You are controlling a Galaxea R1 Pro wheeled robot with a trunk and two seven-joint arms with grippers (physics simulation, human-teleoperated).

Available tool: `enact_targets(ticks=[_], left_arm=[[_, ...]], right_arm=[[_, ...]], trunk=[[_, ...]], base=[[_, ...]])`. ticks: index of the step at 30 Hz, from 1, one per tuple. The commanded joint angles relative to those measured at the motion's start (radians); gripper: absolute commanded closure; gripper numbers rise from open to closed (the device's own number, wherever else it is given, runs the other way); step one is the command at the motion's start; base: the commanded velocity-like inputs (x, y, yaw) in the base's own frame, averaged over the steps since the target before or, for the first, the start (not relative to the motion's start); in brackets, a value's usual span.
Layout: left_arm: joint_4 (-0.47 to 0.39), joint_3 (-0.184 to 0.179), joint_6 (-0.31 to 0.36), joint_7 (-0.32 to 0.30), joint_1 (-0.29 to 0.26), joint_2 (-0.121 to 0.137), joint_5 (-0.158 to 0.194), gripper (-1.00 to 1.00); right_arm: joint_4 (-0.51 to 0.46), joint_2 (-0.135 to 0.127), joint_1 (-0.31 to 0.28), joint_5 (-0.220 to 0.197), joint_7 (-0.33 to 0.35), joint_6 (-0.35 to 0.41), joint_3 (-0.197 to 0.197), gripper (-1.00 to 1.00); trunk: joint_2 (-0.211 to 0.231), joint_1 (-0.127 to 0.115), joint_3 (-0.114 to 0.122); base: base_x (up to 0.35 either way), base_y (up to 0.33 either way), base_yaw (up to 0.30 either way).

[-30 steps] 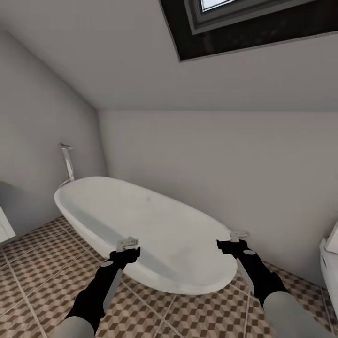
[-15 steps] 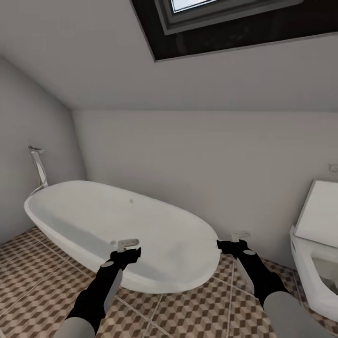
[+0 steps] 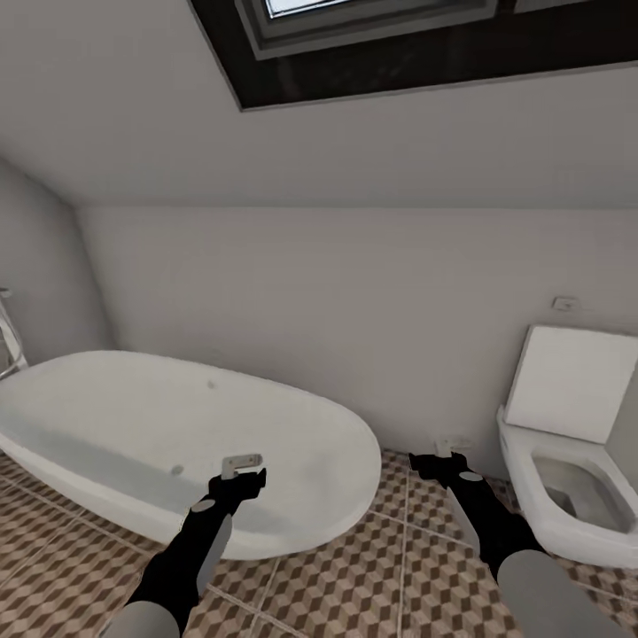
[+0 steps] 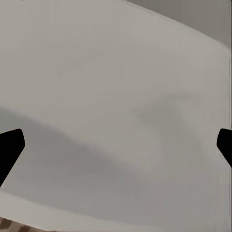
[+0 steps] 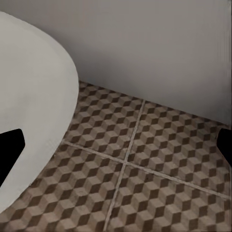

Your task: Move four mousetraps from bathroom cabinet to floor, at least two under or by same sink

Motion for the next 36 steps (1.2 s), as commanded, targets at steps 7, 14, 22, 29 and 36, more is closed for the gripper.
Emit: enact_targets(ticks=[7,14,22,29,36], left_arm=[[0.011,0.001,-0.009,0.004,0.0,-0.001,0.005,-1.0],[0.013,0.001,-0.011,0.004,0.0,-0.002,0.005,-1.0],[0.014,0.001,-0.012,0.004,0.0,0.002,0.004,-1.0],[0.014,0.001,-0.012,0.004,0.0,0.001,0.004,-1.0],[0.014,0.003,-0.012,0.006,0.0,0.001,0.003,-1.0]], right_arm=[[-0.002,0.0,0.0,0.004,0.001,0.006,0.0,-1.0],[-0.002,0.0,0.0,0.004,0.001,0.006,0.0,-1.0],[-0.002,0.0,-0.001,0.003,0.001,0.006,0.0,-1.0],[-0.002,0.0,0.0,0.004,0.001,0.006,0.0,-1.0],[-0.002,0.0,-0.001,0.004,0.001,0.006,0.0,-1.0]], trunk=[[0.027,-0.015,0.008],[0.027,-0.015,0.004],[0.027,-0.015,0.0],[0.076,-0.042,0.018],[0.125,-0.069,0.036]], base=[[0.0,0.0,-0.277],[0.0,0.0,-0.277],[0.0,0.0,-0.277],[0.0,0.0,-0.276],[0.0,0.0,-0.252]])
